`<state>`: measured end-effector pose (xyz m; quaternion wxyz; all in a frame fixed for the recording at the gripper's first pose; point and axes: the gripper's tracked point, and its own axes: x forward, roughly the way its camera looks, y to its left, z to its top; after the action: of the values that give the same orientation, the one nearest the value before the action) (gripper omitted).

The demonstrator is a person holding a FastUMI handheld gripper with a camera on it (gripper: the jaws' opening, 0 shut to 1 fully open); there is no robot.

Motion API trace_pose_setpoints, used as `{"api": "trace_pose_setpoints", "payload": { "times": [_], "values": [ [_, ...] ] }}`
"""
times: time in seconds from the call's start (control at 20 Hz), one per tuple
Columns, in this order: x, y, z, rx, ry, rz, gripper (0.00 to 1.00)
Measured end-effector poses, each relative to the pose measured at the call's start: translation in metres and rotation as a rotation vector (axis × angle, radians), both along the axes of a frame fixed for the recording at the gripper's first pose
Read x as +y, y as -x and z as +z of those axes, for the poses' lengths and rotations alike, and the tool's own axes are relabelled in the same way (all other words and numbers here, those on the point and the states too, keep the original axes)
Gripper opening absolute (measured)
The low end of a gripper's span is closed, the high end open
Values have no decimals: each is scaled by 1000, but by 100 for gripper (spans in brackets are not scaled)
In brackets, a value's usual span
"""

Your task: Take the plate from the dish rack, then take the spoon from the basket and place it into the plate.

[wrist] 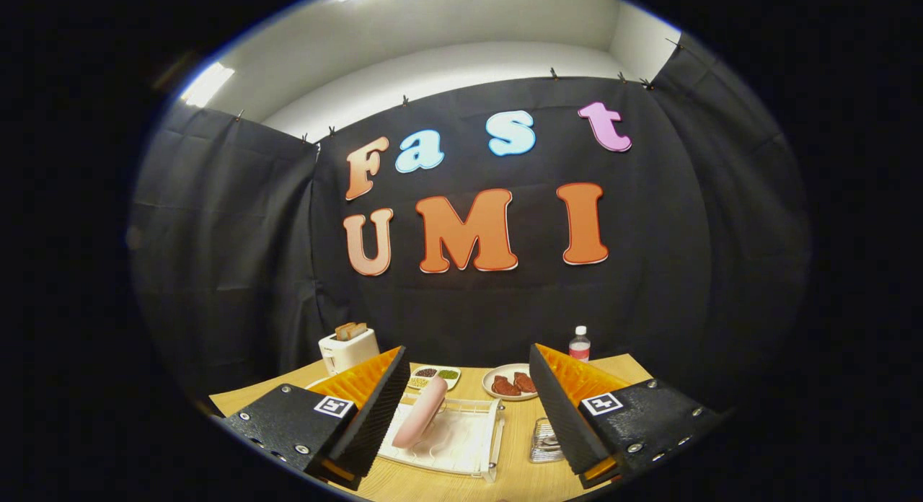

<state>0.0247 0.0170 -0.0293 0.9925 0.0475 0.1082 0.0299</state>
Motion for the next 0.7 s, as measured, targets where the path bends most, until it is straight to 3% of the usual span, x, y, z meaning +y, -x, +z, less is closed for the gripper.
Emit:
{"api": "trace_pose_setpoints", "payload": {
  "times": [0.35,0.7],
  "values": [
    [15,-21,-23,139,32,40,98],
    [43,-48,-69,362,-22,95,96]
  ]
}}
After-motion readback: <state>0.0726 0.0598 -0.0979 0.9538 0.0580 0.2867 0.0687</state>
